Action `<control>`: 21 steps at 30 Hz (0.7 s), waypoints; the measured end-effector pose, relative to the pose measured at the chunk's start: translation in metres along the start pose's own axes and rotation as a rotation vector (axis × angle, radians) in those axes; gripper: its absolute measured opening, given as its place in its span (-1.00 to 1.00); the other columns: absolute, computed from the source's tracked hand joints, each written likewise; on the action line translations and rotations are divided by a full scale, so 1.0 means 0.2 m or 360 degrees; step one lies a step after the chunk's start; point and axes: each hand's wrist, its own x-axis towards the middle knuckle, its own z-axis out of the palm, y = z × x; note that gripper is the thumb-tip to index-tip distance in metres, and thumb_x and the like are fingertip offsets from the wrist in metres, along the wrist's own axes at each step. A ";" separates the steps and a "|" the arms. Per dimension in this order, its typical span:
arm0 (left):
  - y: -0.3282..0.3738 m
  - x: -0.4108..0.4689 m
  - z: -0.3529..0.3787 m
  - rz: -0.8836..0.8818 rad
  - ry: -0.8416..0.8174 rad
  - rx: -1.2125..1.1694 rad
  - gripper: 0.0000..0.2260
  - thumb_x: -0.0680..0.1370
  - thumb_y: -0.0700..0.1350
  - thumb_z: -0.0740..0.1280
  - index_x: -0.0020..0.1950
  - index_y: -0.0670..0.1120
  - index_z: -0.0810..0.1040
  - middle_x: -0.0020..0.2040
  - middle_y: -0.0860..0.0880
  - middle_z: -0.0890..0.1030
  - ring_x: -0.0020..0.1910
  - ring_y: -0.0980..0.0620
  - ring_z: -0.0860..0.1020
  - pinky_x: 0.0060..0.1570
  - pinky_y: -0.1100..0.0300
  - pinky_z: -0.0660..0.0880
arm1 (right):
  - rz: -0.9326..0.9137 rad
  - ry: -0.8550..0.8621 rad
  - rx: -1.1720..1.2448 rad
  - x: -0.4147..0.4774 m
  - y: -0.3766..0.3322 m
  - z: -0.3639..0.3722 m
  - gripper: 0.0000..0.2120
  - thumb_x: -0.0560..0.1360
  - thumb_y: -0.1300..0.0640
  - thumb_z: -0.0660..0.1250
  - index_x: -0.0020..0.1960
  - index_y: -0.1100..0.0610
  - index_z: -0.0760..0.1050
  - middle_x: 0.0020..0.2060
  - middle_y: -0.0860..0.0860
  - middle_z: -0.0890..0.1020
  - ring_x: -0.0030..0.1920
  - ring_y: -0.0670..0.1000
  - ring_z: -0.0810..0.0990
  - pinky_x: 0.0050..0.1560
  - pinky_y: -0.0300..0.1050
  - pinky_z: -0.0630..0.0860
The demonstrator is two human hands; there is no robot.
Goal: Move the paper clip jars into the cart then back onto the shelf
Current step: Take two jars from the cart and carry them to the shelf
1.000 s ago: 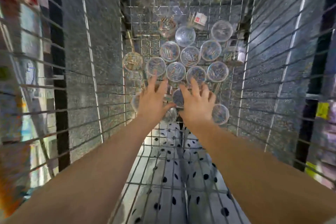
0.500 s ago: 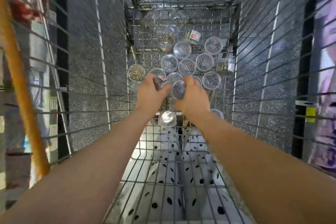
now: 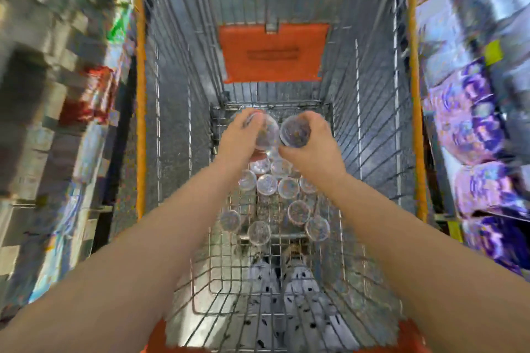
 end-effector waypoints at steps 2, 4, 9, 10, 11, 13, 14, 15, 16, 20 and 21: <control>0.13 -0.07 -0.04 0.0002 -0.0168 -0.0180 -0.91 0.53 -0.08 0.35 -0.03 0.06 0.46 -0.08 -0.06 0.56 -0.27 -0.01 0.56 -0.29 0.09 0.55 | -0.0069 0.0043 0.0053 -0.02 -0.13 -0.11 -0.32 0.37 0.04 0.45 0.40 -0.01 0.22 0.26 -0.03 0.39 0.17 -0.03 0.46 0.07 -0.12 0.42; 0.28 -0.14 -0.09 0.0086 -0.0370 -0.0217 -0.83 0.46 -0.14 0.43 -0.04 0.03 0.49 -0.11 -0.03 0.56 -0.22 0.01 0.55 -0.27 0.12 0.50 | -0.0164 0.0100 0.0059 -0.06 -0.26 -0.24 -0.30 0.37 0.00 0.47 0.40 -0.01 0.21 0.25 -0.04 0.43 0.17 -0.06 0.46 0.07 -0.17 0.38; 0.63 -0.36 -0.23 0.0368 -0.0694 -0.0108 -0.74 0.46 -0.33 0.37 -0.05 0.03 0.52 -0.19 0.07 0.59 -0.27 0.20 0.58 -0.27 0.30 0.56 | -0.0378 0.0217 0.0112 -0.20 -0.57 -0.54 -0.26 0.32 -0.07 0.51 0.39 -0.02 0.23 0.15 -0.12 0.50 0.13 -0.10 0.49 0.06 -0.21 0.37; 0.69 -0.40 -0.25 0.0403 -0.0665 -0.0094 -0.67 0.44 -0.36 0.38 0.05 0.01 0.46 -0.13 0.06 0.58 -0.25 0.21 0.58 -0.28 0.31 0.56 | -0.0417 0.0228 0.0106 -0.23 -0.63 -0.59 -0.26 0.32 -0.08 0.51 0.38 -0.03 0.22 0.12 -0.14 0.49 0.10 -0.11 0.49 0.03 -0.23 0.35; 0.73 -0.43 -0.28 0.0426 -0.0640 -0.0087 -0.59 0.42 -0.37 0.39 0.15 -0.01 0.41 -0.06 0.02 0.56 -0.21 0.18 0.59 -0.28 0.30 0.56 | -0.0449 0.0238 0.0100 -0.26 -0.68 -0.63 -0.27 0.32 -0.08 0.50 0.38 -0.04 0.22 0.09 -0.15 0.48 0.07 -0.12 0.49 0.01 -0.25 0.34; 0.84 -0.52 -0.32 0.0471 -0.0605 -0.0054 -0.43 0.40 -0.35 0.43 0.31 -0.02 0.31 0.09 -0.07 0.53 -0.12 0.09 0.60 -0.27 0.27 0.56 | -0.0533 0.0279 0.0083 -0.33 -0.78 -0.71 -0.29 0.32 -0.09 0.49 0.36 -0.07 0.23 0.07 -0.15 0.50 0.06 -0.11 0.51 -0.01 -0.25 0.35; 0.89 -0.57 -0.33 0.0495 -0.0581 -0.0047 -0.40 0.39 -0.34 0.44 0.33 -0.02 0.29 0.13 -0.10 0.52 -0.13 0.07 0.61 -0.29 0.26 0.55 | -0.0577 0.0309 0.0075 -0.37 -0.82 -0.75 -0.31 0.32 -0.10 0.49 0.35 -0.08 0.24 0.09 -0.14 0.52 0.07 -0.09 0.53 0.00 -0.24 0.38; 0.95 -0.62 -0.35 0.0529 -0.0557 -0.0051 -0.40 0.39 -0.33 0.45 0.33 -0.03 0.29 0.12 -0.10 0.52 -0.17 0.09 0.62 -0.31 0.28 0.54 | -0.0624 0.0339 0.0073 -0.40 -0.87 -0.79 -0.31 0.32 -0.11 0.49 0.34 -0.08 0.25 0.10 -0.13 0.53 0.08 -0.08 0.54 0.02 -0.21 0.41; 1.00 -0.67 -0.36 0.0567 -0.0538 -0.0071 -0.42 0.39 -0.34 0.44 0.32 -0.04 0.30 0.09 -0.08 0.54 -0.23 0.12 0.63 -0.35 0.29 0.53 | -0.0681 0.0361 0.0074 -0.44 -0.92 -0.82 -0.31 0.31 -0.12 0.48 0.34 -0.07 0.25 0.10 -0.13 0.52 0.09 -0.07 0.54 0.06 -0.19 0.43; 1.19 -0.93 -0.44 0.0748 -0.0505 -0.0080 -0.55 0.43 -0.29 0.41 0.24 -0.05 0.34 0.02 -0.07 0.59 -0.21 0.13 0.63 -0.37 0.33 0.53 | -0.0891 0.0404 0.0020 -0.60 -1.11 -0.99 -0.29 0.32 -0.11 0.48 0.36 -0.02 0.25 0.07 -0.13 0.49 0.08 -0.09 0.50 0.03 -0.20 0.40; 1.23 -1.00 -0.46 0.0804 -0.0475 -0.0053 -0.58 0.44 -0.27 0.40 0.23 -0.05 0.35 -0.01 -0.05 0.61 -0.20 0.14 0.62 -0.38 0.34 0.51 | -0.0934 0.0401 0.0014 -0.64 -1.16 -1.03 -0.30 0.32 -0.11 0.48 0.36 -0.03 0.25 0.07 -0.12 0.50 0.08 -0.09 0.50 -0.02 -0.23 0.39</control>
